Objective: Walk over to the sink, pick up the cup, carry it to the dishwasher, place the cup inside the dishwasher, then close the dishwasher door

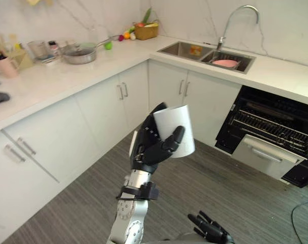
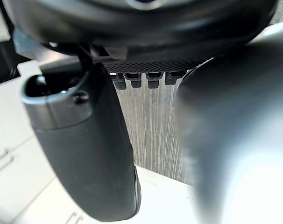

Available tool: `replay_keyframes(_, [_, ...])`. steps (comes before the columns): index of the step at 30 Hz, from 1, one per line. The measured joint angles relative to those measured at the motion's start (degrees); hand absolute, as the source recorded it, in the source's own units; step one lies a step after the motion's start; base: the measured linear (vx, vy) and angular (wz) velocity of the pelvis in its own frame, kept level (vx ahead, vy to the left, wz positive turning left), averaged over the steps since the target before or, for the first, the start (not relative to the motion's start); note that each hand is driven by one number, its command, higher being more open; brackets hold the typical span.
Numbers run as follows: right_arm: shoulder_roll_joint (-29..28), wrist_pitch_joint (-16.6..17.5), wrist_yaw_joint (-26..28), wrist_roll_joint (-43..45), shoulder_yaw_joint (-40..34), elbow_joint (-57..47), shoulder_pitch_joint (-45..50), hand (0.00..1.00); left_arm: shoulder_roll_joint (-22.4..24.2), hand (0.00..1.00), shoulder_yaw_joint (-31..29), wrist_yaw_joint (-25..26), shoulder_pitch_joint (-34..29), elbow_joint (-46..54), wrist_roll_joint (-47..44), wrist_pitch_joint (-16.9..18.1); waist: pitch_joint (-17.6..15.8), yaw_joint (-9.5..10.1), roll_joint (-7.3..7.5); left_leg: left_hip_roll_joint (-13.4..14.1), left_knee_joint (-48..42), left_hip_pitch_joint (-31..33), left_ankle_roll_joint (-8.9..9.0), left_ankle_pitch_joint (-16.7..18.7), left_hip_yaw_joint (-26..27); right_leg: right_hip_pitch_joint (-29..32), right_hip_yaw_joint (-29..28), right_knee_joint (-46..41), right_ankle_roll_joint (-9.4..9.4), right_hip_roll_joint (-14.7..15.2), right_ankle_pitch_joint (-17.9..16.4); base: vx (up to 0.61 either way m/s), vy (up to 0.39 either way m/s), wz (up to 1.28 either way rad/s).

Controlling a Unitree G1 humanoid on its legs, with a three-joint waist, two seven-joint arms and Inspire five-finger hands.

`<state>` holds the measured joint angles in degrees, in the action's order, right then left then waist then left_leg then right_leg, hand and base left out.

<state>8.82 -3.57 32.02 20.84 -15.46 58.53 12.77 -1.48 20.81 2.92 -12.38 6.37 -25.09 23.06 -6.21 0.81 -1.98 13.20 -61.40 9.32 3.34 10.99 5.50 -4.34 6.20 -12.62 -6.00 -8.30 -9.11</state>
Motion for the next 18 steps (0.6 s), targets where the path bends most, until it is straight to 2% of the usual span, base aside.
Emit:
replay_keyframes(2, [0.4, -0.1, 1.2, -1.4, 1.3, -0.2, 2.3, 1.00, 0.4, 0.00, -5.6, 2.1, -1.0, 0.1, -1.2, 2.2, -0.4, 0.14, 0.86, -0.4, 13.4, 3.1, -1.54, 2.7, 8.6, -5.7, -1.4, 4.0, -0.02, -0.6, 0.0, 0.55, -0.101, -0.32])
replay_keyframes(3, [0.5, -0.2, 1.2, -1.7, 1.5, -0.2, 2.4, 1.00, 0.7, 0.00, -6.8, 2.1, -1.1, 0.3, -1.5, 2.6, -0.6, 0.43, 1.14, -1.2, 18.4, 3.5, -1.74, 2.8, 9.6, -6.3, -2.2, 4.3, 0.05, -0.4, 0.0, 0.62, -0.066, -0.51])
replay_keyframes(4, [0.4, -0.2, 1.2, -2.1, 2.4, -0.2, 2.5, 1.00, 0.9, 0.00, -8.9, 2.4, -1.1, 0.7, -2.6, 3.8, -0.7, 1.46, 2.07, -4.5, 30.4, 3.4, -1.87, 1.8, 8.4, -7.0, -3.7, 4.4, 1.03, 0.6, -0.6, 0.50, -0.021, -0.67])
replay_keyframes(5, [0.4, -0.2, 1.2, -2.6, 2.6, -0.2, 2.7, 1.00, 0.8, 0.00, -9.5, 2.5, -1.2, 1.2, -3.2, 4.8, -0.7, 2.13, 2.86, -6.5, 38.1, 3.6, -1.96, -0.6, 6.1, -7.5, -4.9, 4.5, 1.87, 1.3, -1.2, 0.56, 0.060, -0.80])
replay_keyframes(6, [0.0, -0.2, 1.1, -2.5, 2.5, -0.2, 3.0, 1.00, 0.9, 0.00, -9.2, 2.3, -1.8, 2.5, -3.2, 5.5, -0.9, 2.89, 3.66, -8.7, 44.4, 3.9, -1.61, -6.1, 1.6, -9.1, -6.5, 4.5, 3.46, 2.0, -2.2, 0.37, 0.066, -0.51])
replay_keyframes(7, [-0.1, -0.2, 1.0, -2.5, 2.5, -0.2, 3.1, 1.00, 0.9, 0.00, -9.0, 2.2, -2.0, 2.8, -3.2, 5.7, -0.9, 2.96, 3.73, -9.0, 45.2, 3.9, -1.64, -7.1, 0.9, -9.5, -6.7, 4.4, 3.70, 2.1, -2.3, 0.47, 0.125, -0.43])
replay_keyframes(8, [-0.5, -0.1, 0.7, -2.5, 2.3, -0.2, 3.5, 1.00, 1.0, 0.00, -7.8, 1.0, -2.6, 3.5, -3.2, 6.8, -0.4, 3.13, 4.02, -9.5, 46.6, 3.6, -1.59, -11.3, -0.3, -10.9, -7.8, 4.1, 4.97, 2.4, -3.3, 0.49, 0.171, -0.38])
replay_keyframes(9, [-1.1, -0.1, 0.0, -2.4, 1.8, 0.2, 3.4, 1.00, 0.7, 0.00, -6.8, -0.9, -2.7, 3.7, -3.2, 7.3, 1.0, 3.11, 4.75, -10.1, 47.3, 3.1, -3.87, -14.5, 0.6, -10.9, -9.2, 2.3, 6.19, 3.6, -4.9, 0.49, 0.171, -0.37])
replay_keyframes(10, [-2.0, 0.1, -0.5, -2.3, 1.4, 0.7, 3.1, 1.00, 0.2, 0.00, -6.5, -1.7, -2.5, 3.7, -3.2, 7.4, 1.4, 2.86, 6.07, -10.8, 47.4, 2.7, -4.42, -15.0, 2.2, -10.4, -9.5, 0.8, 6.80, 4.7, -5.7, 0.61, 0.169, -0.40])
replay_keyframes(11, [-3.1, 0.4, -1.5, -1.1, -0.1, 1.6, 1.7, 1.00, 0.1, 0.00, -6.0, -3.0, -1.9, 3.6, -3.5, 7.3, 1.4, 1.88, 6.82, -10.6, 46.0, 1.3, -6.25, -14.0, 3.7, -8.9, -10.1, -4.3, 7.92, 5.4, -5.8, 0.40, 0.088, -0.43])
replay_keyframes(12, [-4.0, 1.4, -2.5, 1.1, -1.0, 1.8, 1.2, 1.00, -0.1, 0.00, -5.6, -4.0, -0.9, 2.4, -4.6, 7.3, 1.5, 0.77, 6.96, -10.3, 44.1, -0.8, -5.94, -11.7, 4.6, -8.4, -9.8, -9.8, 8.61, 5.8, -4.3, 0.49, 0.113, -0.53])
replay_keyframes(13, [-4.7, 2.2, -3.0, 2.6, -1.8, 1.8, 1.3, 1.00, -0.3, 0.00, -5.6, -4.7, -0.2, 1.5, -4.9, 7.2, 1.5, 0.38, 7.11, -10.2, 42.6, -1.9, -5.65, -10.5, 5.2, -8.4, -9.3, -12.6, 7.82, 6.1, -3.4, 0.39, 0.126, -0.68])
replay_keyframes(14, [-6.4, 5.0, -4.3, 5.6, -3.8, 1.6, 1.4, 1.00, -1.2, 0.00, -5.2, -5.6, 1.3, 0.1, -4.9, 7.1, 1.8, -0.33, 7.09, -10.3, 40.4, -3.6, -5.16, -7.9, 6.3, -5.3, -7.7, -21.3, 7.00, 7.1, -1.4, 0.44, 0.143, -0.90])
replay_keyframes(15, [-8.0, 8.6, -5.1, 8.3, -5.8, 0.2, 1.9, 1.00, -2.1, 0.00, -3.3, -6.1, 2.5, 0.1, -4.8, 7.0, 2.8, -0.65, 7.47, -10.9, 43.6, -7.4, -5.04, -4.2, 6.8, 1.1, -5.0, -33.8, 6.34, 9.5, 2.6, 0.43, 0.154, -0.95])
replay_keyframes(16, [-8.9, 10.5, -5.7, 9.3, -6.4, -0.3, 1.8, 1.00, -2.7, 0.00, -2.3, -6.4, 3.3, 0.1, -4.7, 6.8, 2.8, -1.01, 7.69, -11.8, 45.9, -9.7, -4.95, -2.0, 7.9, 3.8, -3.7, -39.7, 5.39, 11.5, 6.3, 0.34, 0.122, -0.89])
replay_keyframes(17, [-9.4, 13.3, -6.4, 9.8, -6.5, -1.6, 2.0, 1.00, -3.3, 0.00, 0.0, -6.4, 4.1, 0.1, -4.1, 5.6, 2.4, -2.46, 7.25, -12.6, 48.9, -13.9, -5.50, -1.5, 9.3, 8.4, -2.6, -47.8, 4.03, 13.9, 15.3, 0.31, 0.134, -0.78])
replay_keyframes(18, [-9.3, 15.3, -7.2, 9.7, -5.4, -3.7, 2.4, 1.00, -3.7, 0.00, 1.3, -6.2, 4.5, 0.1, -2.8, 4.8, 2.1, -3.51, 6.27, -12.0, 50.1, -16.4, -5.48, -0.4, 11.0, 13.6, -2.9, -52.7, 3.85, 13.5, 11.0, 0.29, 0.120, -0.73])
